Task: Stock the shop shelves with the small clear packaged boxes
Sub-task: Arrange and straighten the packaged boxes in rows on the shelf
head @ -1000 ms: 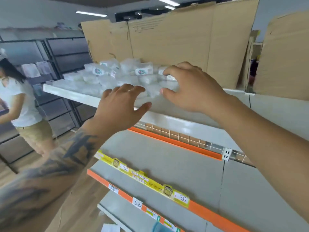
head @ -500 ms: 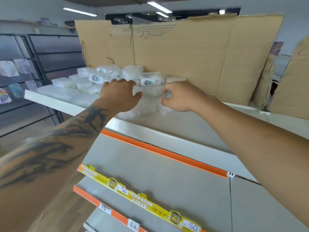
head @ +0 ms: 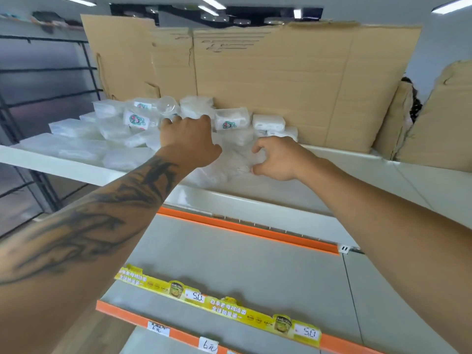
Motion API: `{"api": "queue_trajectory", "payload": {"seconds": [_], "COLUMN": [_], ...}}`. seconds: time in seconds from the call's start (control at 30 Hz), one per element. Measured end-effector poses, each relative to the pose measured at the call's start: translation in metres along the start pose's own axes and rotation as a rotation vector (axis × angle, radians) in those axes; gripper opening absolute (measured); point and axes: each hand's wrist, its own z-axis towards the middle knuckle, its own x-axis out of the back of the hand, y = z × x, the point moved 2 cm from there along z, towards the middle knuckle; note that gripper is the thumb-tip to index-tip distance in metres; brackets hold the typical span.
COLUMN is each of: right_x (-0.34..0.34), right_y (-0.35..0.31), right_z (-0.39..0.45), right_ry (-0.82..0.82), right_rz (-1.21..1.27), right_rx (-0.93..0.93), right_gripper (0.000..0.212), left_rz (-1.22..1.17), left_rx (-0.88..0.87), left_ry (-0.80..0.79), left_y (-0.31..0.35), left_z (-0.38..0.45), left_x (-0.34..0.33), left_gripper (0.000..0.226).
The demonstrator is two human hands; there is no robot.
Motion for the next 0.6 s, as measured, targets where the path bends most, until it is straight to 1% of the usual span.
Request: {"api": "queue_trajectory", "payload": {"seconds": [0.07,0.13,0.2,0.3,0.43,0.6], "right_x": [0.002,0.006,0.008,0.010,0.014,0.019], "right_y": [-0.001,0.000,0.002,0.006,0.016,0.036], "right_z": [-0.007,-0.018,-0.032,-0.057,-0.106,-0.176], "right_ry": [0.020,0.069,0.135,0.235,0.360,0.490], "right_rz": [0.023,0.033,0.059,0.138,0.229,0.252], "right_rx": [-0.030,-0.056,-0.076,-0.091,-0.139,-0.174], "right_gripper": [0.053,0.052,0.050,0.045,0.041,0.040], "left_rz": [-0.084,-0.247,-0.427,-0.591,-0.697,-0.807], "left_rx": [-0.031,-0.056,-0.091,-0.173,-0.289,-0.434], "left_ry": [0.054,0.094,0.097,0.106,0.089,0.079], "left_y": [-0.001,-0.001,0.003,0.015,0.041,0.073], "left_z": [-0.003,-0.009,-0.017,-0.031,-0.053,-0.086], "left_x": [0.006,0.013,0.017,0.015,0.010,0.012], "left_gripper": [0.054,0.057,0.059,0.058,0.057,0.056]}}
